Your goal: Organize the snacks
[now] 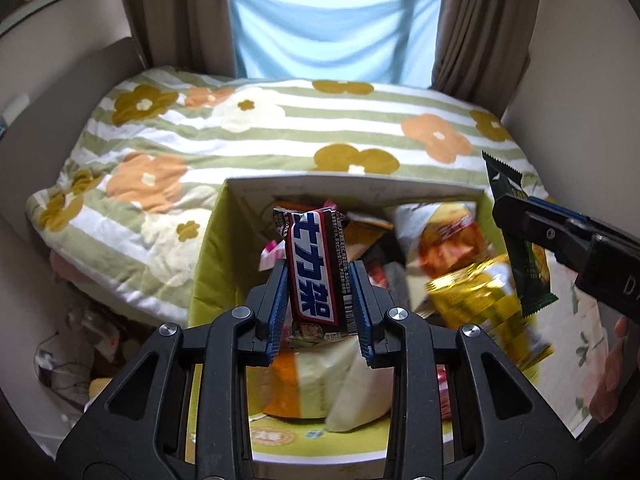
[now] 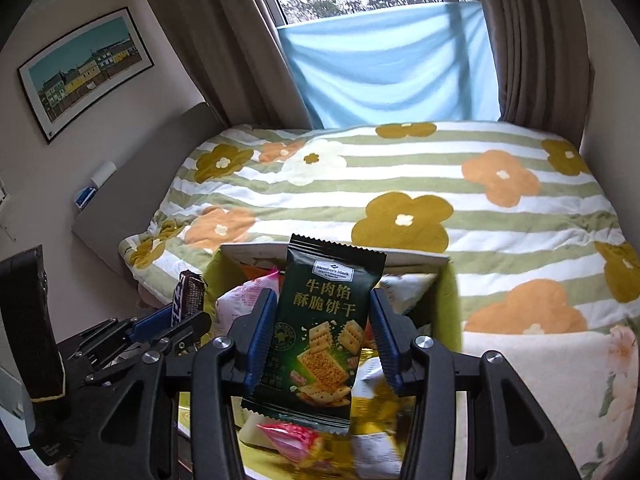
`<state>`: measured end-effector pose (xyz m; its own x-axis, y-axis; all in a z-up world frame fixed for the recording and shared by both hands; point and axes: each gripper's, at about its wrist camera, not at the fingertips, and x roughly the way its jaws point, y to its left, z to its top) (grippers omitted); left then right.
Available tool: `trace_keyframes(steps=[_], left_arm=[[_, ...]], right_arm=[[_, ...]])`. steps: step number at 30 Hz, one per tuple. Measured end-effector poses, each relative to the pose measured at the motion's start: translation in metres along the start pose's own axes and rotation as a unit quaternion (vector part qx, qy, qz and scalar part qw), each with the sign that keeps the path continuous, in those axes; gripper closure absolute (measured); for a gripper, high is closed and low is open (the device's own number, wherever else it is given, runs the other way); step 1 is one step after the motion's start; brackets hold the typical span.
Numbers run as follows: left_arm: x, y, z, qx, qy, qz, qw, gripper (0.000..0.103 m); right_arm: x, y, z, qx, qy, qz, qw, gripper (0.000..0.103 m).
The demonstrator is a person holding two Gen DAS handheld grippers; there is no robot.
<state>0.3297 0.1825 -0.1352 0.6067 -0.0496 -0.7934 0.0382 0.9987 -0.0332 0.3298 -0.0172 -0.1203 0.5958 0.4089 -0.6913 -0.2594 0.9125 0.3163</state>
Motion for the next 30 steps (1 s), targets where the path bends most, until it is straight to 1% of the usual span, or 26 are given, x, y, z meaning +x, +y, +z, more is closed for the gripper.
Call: trace_keyframes(steps=[3, 5, 6, 7, 8, 9, 10, 11, 12, 16, 20, 22, 23, 24, 26, 28, 30], left_arm=[[0.013, 0.01, -0.009, 0.003, 0.026, -0.019, 0.9995, 0.076], [0.018, 0.017, -0.014, 0.0, 0.039, -0.043, 0.9983, 0.075], [0.021, 0.018, -0.017, 0.002, 0.046, -0.051, 0.9976, 0.072], [0.022, 0.016, -0.02, 0.008, 0.053, -0.051, 0.9973, 0.065], [0.025, 0.015, -0.023, 0.016, 0.062, -0.044, 0.997, 0.035], [0.025, 0.015, -0.025, 0.019, 0.059, -0.041, 0.9972, 0.006], [0.022, 0.016, -0.027, 0.019, 0.049, -0.041, 0.9978, 0.001], [0.018, 0.019, -0.029, 0.017, 0.038, -0.041, 0.9983, 0.001], [0.015, 0.021, -0.031, 0.017, 0.036, -0.042, 0.9983, 0.001], [0.01, 0.03, -0.034, 0.022, 0.039, -0.035, 0.9984, 0.001], [0.007, 0.039, -0.033, 0.016, 0.038, -0.03, 0.9987, 0.001], [0.004, 0.041, -0.032, 0.01, 0.034, -0.03, 0.9989, 0.001], [0.002, 0.042, -0.032, 0.008, 0.033, -0.027, 0.9991, 0.001], [0.002, 0.042, -0.032, 0.008, 0.032, -0.024, 0.9992, 0.001], [0.001, 0.041, -0.033, 0.011, 0.032, -0.019, 0.9993, 0.001], [0.0, 0.04, -0.033, 0.013, 0.032, -0.017, 0.9992, 0.001], [0.0, 0.038, -0.032, 0.014, 0.031, -0.02, 0.9992, 0.001]], right_arm=[[0.013, 0.006, -0.005, 0.008, 0.017, -0.007, 1.0, 0.06], [0.02, 0.01, -0.008, 0.01, 0.031, -0.011, 0.999, 0.06], [0.023, 0.012, -0.009, 0.008, 0.036, -0.014, 0.999, 0.06], [0.025, 0.012, -0.01, 0.007, 0.04, -0.017, 0.999, 0.06], [0.027, 0.012, -0.01, 0.007, 0.044, -0.019, 0.999, 0.06], [0.029, 0.012, -0.011, 0.008, 0.047, -0.019, 0.999, 0.06], [0.031, 0.011, -0.012, 0.01, 0.05, -0.018, 0.999, 0.06], [0.033, 0.011, -0.013, 0.012, 0.052, -0.018, 0.998, 0.06], [0.035, 0.009, -0.015, 0.014, 0.055, -0.018, 0.998, 0.06], [0.039, 0.01, -0.017, 0.018, 0.063, -0.015, 0.998, 0.06], [0.046, 0.02, -0.014, 0.008, 0.071, 0.0, 0.997, 0.058], [0.05, 0.025, -0.014, 0.0, 0.074, -0.006, 0.997, 0.04], [0.05, 0.027, -0.014, -0.004, 0.072, -0.018, 0.997, 0.016], [0.048, 0.029, -0.014, -0.004, 0.066, -0.027, 0.997, 0.001], [0.042, 0.03, -0.016, -0.005, 0.051, -0.047, 0.998, 0.001], [0.039, 0.029, -0.019, -0.003, 0.055, -0.064, 0.996, 0.001], [0.036, 0.025, -0.019, 0.004, 0.051, -0.066, 0.996, 0.001]])
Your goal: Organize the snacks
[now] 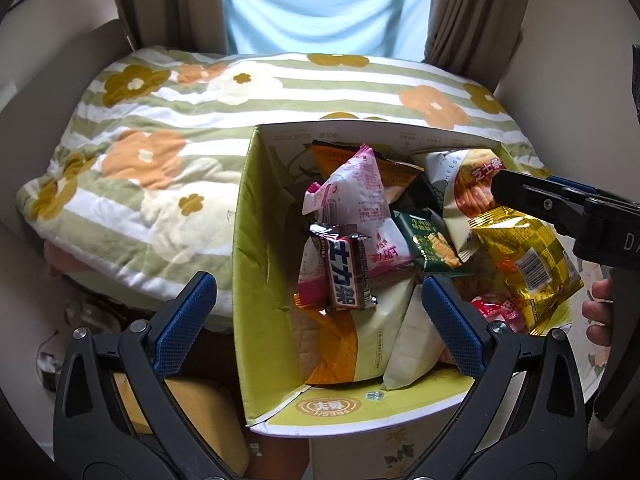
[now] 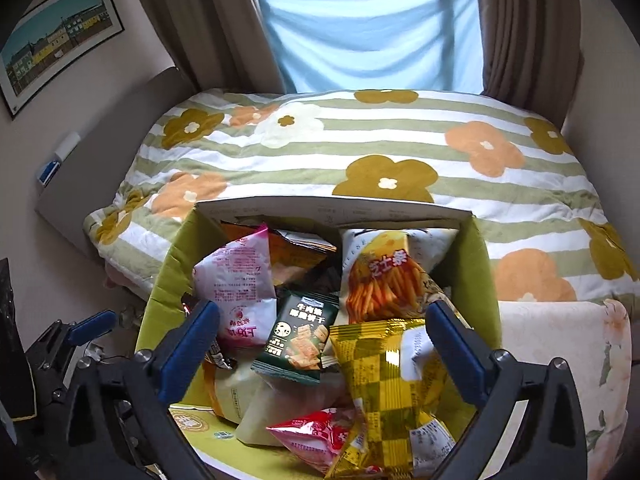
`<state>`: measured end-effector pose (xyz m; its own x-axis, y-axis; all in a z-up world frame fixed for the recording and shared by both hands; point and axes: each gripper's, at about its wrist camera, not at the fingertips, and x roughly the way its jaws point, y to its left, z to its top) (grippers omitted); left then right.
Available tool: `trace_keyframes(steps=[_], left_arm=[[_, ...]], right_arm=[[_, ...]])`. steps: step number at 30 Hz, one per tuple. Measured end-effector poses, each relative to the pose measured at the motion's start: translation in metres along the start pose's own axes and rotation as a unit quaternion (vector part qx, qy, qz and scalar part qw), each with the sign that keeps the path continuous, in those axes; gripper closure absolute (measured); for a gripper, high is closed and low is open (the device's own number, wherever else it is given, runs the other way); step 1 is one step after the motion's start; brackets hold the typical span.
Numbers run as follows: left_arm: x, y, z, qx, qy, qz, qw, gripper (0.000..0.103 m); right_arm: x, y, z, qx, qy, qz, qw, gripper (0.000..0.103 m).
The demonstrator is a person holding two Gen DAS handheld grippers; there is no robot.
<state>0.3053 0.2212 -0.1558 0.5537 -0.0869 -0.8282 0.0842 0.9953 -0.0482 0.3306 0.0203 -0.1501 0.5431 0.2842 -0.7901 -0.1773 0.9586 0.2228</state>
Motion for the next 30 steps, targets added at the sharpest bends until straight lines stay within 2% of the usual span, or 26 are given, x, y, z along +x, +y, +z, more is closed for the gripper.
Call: trace_keyframes(steps=[4, 9, 17, 20, 24, 27, 30], left_arm=[[-0.007, -0.006, 0.005, 0.007, -0.008, -0.003, 0.9999, 0.001], [-0.032, -0.02, 0.015, 0.021, -0.037, 0.002, 0.9991, 0.001], [-0.104, -0.066, 0.021, 0.032, -0.1, 0.011, 0.9944, 0.001], [-0.136, -0.093, 0.013, 0.032, -0.127, 0.011, 0.9914, 0.001], [-0.183, -0.131, -0.011, 0.042, -0.175, 0.009, 0.9837, 0.001], [-0.212, -0.16, -0.035, 0.049, -0.202, 0.02, 0.9779, 0.001], [-0.233, -0.181, -0.061, 0.041, -0.218, 0.014, 0.975, 0.001]], right_arm=[[-0.006, -0.004, 0.0, 0.009, -0.001, -0.006, 1.0, 0.001], [-0.027, -0.005, 0.003, 0.011, -0.021, -0.006, 1.0, 0.001], [-0.108, -0.022, 0.0, 0.003, -0.093, -0.027, 0.995, 0.001], [-0.152, -0.04, -0.011, 0.008, -0.121, -0.039, 0.992, 0.001], [-0.218, -0.069, -0.042, -0.003, -0.155, -0.085, 0.984, 0.001], [-0.252, -0.086, -0.066, 0.001, -0.171, -0.102, 0.98, 0.001], [-0.278, -0.101, -0.092, 0.004, -0.187, -0.113, 0.976, 0.001]])
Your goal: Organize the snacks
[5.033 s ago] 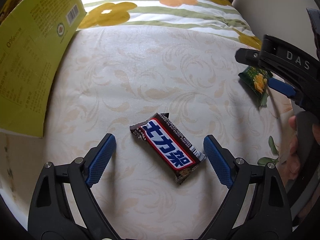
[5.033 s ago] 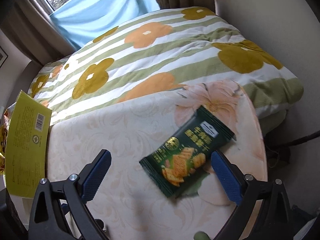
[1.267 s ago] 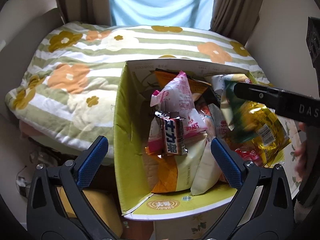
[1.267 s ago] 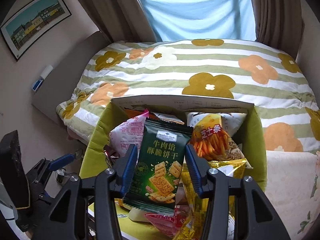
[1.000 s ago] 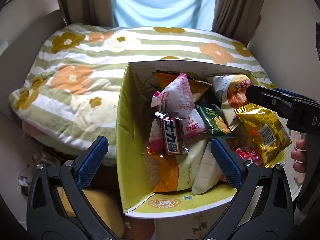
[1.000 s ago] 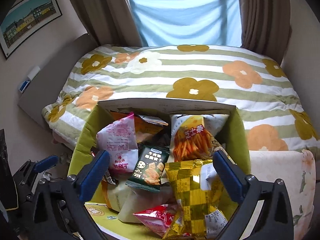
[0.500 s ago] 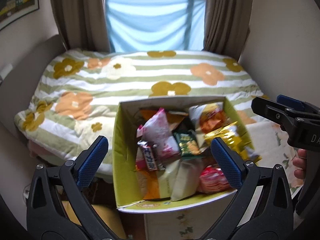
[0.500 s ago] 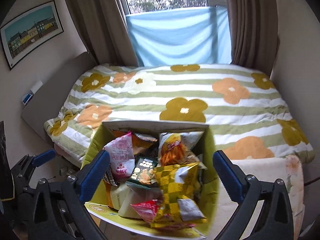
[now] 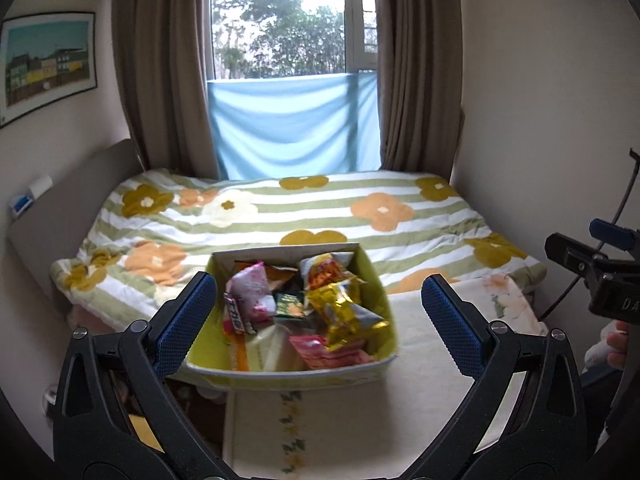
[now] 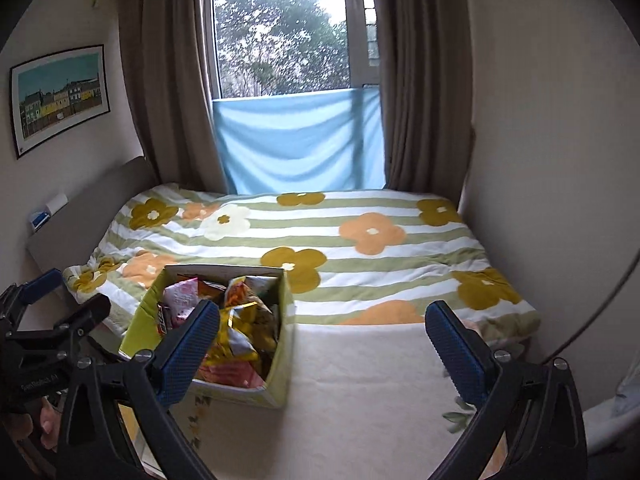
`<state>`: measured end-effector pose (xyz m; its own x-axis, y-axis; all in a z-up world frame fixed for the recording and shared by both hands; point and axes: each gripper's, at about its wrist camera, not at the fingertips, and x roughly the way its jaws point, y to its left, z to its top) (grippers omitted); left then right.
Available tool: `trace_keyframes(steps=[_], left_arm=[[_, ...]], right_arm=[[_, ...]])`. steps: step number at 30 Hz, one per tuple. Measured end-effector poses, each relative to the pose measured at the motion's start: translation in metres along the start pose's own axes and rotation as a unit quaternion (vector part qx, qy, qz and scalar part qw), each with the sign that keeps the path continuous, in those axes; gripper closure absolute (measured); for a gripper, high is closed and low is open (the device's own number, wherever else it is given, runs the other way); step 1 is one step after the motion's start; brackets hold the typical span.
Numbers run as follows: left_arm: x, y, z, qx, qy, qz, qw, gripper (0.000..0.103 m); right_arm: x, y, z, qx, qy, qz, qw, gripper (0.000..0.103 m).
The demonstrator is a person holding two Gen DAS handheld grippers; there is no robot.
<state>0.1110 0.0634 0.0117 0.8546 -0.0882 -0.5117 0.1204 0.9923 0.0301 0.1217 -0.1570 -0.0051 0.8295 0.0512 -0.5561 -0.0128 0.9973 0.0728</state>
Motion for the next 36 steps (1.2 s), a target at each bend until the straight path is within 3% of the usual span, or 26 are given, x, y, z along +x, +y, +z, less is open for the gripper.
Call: trace_keyframes(steps=[13, 36], left_arm=[[-0.067, -0.042, -0.045, -0.016, -0.006, 0.009, 0.9998, 0.001], [-0.073, -0.054, -0.042, -0.011, -0.018, 0.011, 0.9997, 0.001]], right_arm=[[-0.06, -0.037, -0.054, 0.0, -0.015, -0.026, 1.0, 0.001], [-0.076, -0.047, -0.059, 0.001, -0.035, -0.034, 0.999, 0.001]])
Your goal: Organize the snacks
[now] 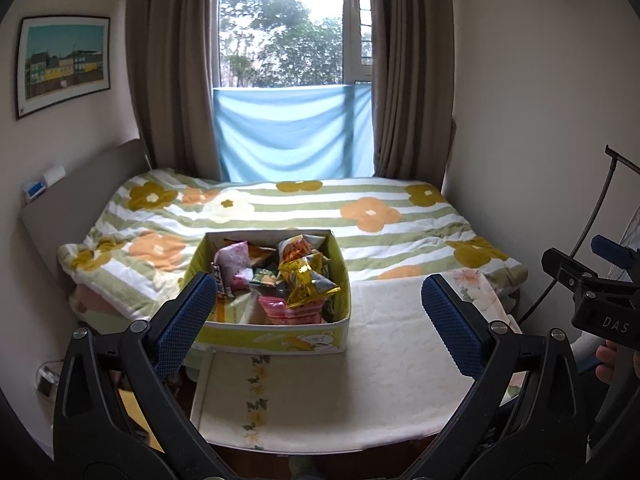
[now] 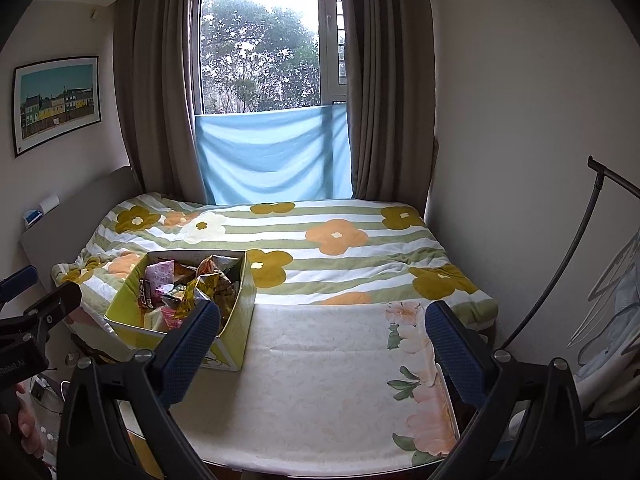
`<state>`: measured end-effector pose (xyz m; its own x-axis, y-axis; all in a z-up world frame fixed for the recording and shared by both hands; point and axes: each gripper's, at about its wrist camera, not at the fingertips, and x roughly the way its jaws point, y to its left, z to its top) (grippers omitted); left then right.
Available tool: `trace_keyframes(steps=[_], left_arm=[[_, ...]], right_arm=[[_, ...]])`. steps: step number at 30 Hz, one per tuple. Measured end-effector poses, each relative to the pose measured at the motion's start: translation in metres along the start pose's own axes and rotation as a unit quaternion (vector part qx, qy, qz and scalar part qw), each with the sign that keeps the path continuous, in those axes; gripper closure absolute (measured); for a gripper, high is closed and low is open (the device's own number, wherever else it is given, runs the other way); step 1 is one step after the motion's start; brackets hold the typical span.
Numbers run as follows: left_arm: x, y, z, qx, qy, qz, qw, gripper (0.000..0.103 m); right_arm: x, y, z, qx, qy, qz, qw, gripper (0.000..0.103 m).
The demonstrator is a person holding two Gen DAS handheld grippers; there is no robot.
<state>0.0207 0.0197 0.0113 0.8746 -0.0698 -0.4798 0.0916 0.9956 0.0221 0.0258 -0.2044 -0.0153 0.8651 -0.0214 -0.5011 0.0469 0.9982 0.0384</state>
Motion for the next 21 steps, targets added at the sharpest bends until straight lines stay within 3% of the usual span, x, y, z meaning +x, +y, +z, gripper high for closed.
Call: trace_keyframes(steps=[21], left_arm=[[0.0014, -0.002, -0.0007, 0.0, -0.002, 0.002, 1.0, 0.001]], right_arm=[[0.0021, -0.0044, 0.0002, 0.002, 0.001, -0.003, 1.0, 0.001]])
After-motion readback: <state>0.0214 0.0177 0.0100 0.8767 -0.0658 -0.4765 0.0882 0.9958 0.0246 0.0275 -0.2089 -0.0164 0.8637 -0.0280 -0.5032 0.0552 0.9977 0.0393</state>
